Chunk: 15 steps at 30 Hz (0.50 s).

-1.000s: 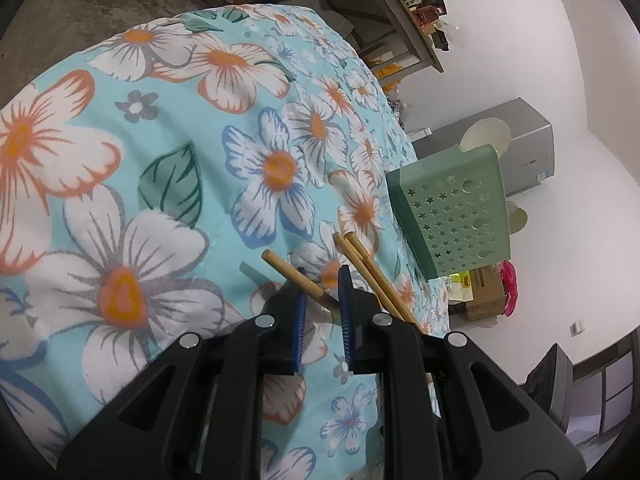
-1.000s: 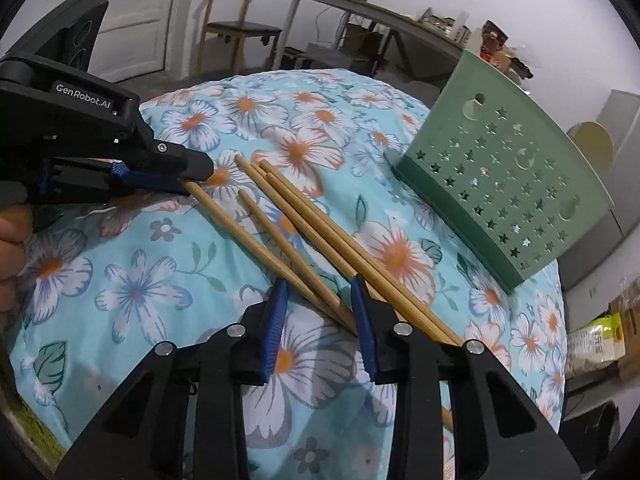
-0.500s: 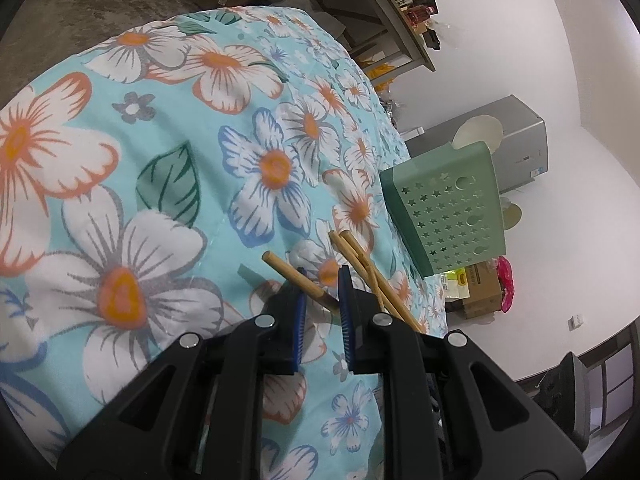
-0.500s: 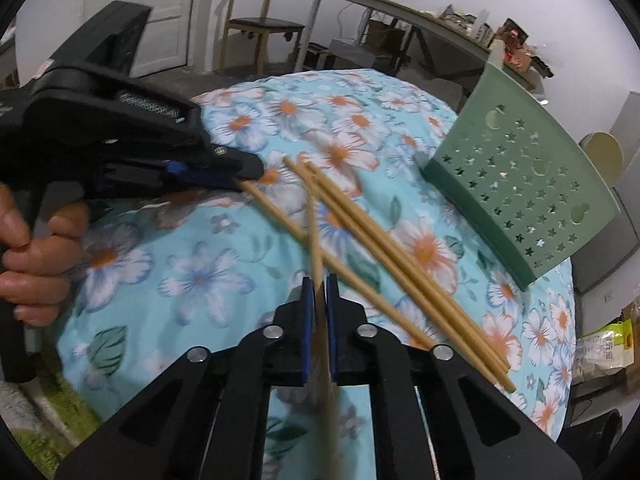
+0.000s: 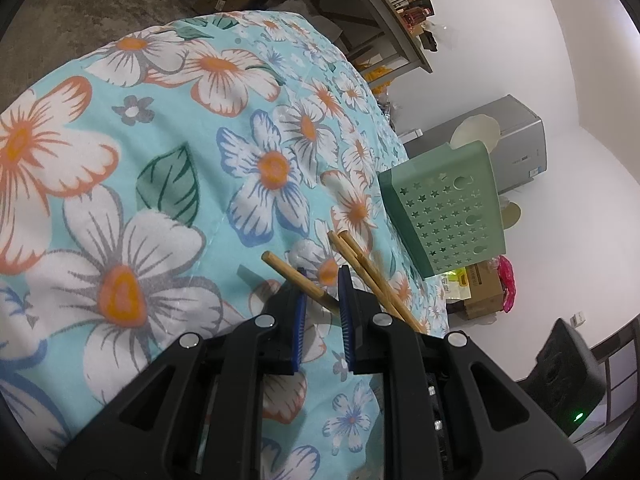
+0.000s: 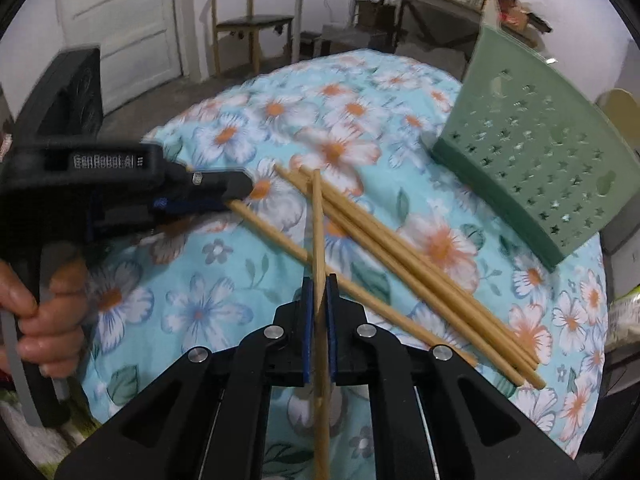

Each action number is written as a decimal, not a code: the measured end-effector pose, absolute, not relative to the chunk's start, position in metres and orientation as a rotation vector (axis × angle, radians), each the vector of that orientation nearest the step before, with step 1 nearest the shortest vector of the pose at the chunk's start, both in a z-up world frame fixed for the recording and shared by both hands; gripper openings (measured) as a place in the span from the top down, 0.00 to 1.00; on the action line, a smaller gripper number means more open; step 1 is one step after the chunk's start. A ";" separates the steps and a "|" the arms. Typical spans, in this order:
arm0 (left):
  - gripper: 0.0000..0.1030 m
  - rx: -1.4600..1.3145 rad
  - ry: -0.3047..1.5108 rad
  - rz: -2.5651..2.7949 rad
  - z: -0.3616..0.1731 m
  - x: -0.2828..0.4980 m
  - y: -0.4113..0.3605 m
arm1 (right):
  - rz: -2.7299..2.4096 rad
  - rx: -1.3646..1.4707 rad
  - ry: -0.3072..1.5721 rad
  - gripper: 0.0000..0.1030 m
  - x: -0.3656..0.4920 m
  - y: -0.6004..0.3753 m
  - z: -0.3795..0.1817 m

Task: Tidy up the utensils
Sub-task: 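Drop the left gripper's chopstick into the holder while the right gripper carries its chopstick over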

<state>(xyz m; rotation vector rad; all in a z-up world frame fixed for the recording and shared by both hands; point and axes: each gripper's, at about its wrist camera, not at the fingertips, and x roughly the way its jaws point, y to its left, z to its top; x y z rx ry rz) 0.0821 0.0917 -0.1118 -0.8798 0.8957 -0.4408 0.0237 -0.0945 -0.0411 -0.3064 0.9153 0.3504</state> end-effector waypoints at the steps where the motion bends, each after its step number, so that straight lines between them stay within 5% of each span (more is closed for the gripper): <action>1: 0.85 -0.881 0.895 -0.443 -0.112 0.082 0.092 | 0.343 -0.291 0.895 0.94 0.022 -0.097 -0.036; 8: 0.89 -0.845 0.814 -0.460 -0.081 0.077 0.101 | 0.266 -0.159 0.721 0.94 0.011 -0.128 0.017; 15: 0.96 -0.658 0.578 -0.514 0.009 0.068 0.105 | 0.190 -0.016 0.514 0.94 -0.008 -0.165 0.070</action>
